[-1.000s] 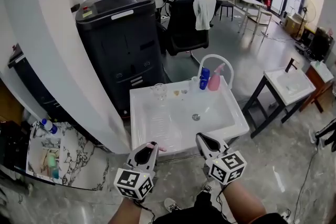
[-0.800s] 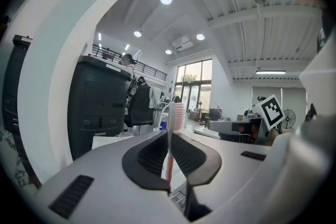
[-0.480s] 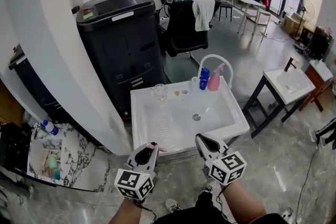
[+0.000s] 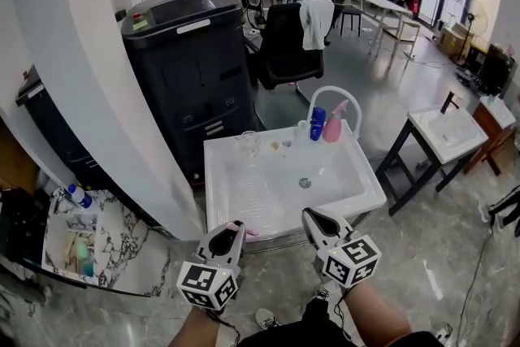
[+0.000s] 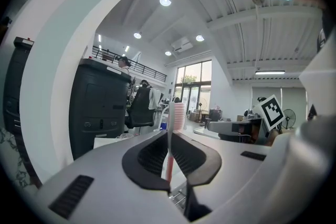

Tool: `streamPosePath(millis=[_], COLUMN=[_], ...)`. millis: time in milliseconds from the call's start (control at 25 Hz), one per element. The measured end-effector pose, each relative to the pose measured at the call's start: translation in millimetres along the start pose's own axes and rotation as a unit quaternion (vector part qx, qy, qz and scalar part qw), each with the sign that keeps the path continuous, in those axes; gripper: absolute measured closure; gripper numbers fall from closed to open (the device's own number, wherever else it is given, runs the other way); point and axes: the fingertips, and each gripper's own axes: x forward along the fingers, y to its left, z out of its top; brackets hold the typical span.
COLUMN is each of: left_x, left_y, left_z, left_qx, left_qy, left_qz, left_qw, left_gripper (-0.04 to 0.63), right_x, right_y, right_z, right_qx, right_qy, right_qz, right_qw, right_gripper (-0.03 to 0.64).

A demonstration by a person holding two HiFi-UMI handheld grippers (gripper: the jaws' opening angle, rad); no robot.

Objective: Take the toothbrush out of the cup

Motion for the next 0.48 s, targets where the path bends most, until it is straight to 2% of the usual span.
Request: streamPosePath(millis=[480], left_x=[-4.9], left_y=[-9.1], left_z=[-0.7], left_qx=[0.001], left_qy=[-0.001], left_qz=[-0.002], left_qw=[1.0], left_gripper=[0.56], right_x=[-9.8], right_y=[3.7], right_z=[1.9], right_qx=[-0.001], right_qy=[-0.005], right_qz=[0.002], right_qw=[1.0], right_gripper=[0.6])
